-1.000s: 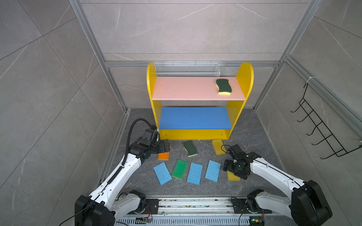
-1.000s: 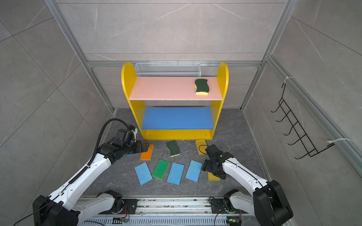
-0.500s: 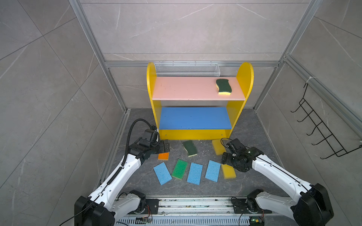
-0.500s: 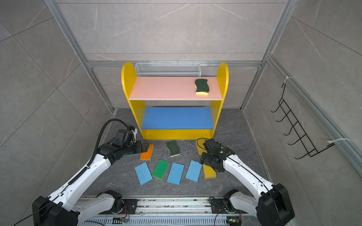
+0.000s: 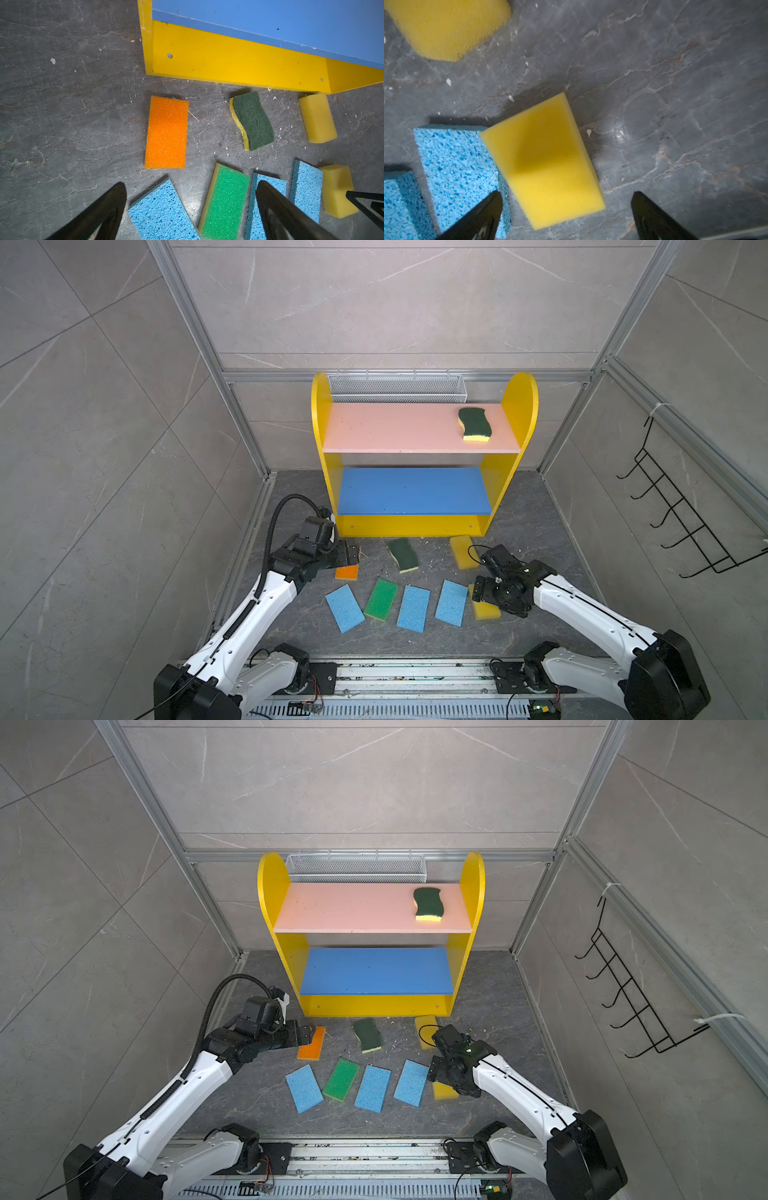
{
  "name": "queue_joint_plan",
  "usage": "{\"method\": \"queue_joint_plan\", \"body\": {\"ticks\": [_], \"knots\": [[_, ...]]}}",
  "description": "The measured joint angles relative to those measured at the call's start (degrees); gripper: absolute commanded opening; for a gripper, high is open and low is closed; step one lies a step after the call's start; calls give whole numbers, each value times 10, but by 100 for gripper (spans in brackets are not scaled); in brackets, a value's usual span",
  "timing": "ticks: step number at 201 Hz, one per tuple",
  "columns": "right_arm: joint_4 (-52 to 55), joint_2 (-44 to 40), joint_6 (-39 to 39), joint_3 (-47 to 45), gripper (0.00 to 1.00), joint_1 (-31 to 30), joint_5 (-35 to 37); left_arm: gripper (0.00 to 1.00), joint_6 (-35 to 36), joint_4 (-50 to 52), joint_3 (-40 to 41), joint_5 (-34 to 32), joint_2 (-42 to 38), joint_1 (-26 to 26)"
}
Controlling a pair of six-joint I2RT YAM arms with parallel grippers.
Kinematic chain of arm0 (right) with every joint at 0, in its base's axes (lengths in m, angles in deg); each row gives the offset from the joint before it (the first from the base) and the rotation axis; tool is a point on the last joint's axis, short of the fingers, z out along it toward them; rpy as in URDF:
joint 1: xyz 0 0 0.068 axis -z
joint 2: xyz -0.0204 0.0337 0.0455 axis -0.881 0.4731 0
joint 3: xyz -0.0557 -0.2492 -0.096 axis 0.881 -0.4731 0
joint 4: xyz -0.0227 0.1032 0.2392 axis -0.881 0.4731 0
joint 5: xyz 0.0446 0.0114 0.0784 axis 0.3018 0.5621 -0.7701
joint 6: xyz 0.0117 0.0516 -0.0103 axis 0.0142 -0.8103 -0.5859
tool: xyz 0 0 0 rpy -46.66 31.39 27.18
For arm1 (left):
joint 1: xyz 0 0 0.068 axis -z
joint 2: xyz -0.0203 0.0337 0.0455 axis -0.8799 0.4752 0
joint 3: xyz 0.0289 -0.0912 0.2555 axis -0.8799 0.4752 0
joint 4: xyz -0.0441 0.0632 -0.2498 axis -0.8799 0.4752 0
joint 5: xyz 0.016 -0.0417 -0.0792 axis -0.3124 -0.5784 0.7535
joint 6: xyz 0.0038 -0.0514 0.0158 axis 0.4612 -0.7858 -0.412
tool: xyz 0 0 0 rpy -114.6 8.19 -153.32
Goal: Arrange cleaning sponges on a shelf
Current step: Move the cleaning sponge to the bottom-right of the table, then pick up the cleaning sponge from the bottom-right of the table.
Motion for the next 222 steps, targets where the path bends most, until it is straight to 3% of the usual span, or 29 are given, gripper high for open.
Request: {"method": "queue_joint_plan", "body": {"ticks": [49,88,167,222], "knots": [[-35,-26,5,-30,98,-9,-27,99,-1,0,0,0,2,0],[-56,2,6,-45,98,-36,-37,100,-7,0,0,0,12,1],[-48,54,-3,-36,97,-80,7,100,-10,0,0,0,9,4],[-44,67,-21,-32,89,-80,36,100,-10,1,0,0,2,4]]}}
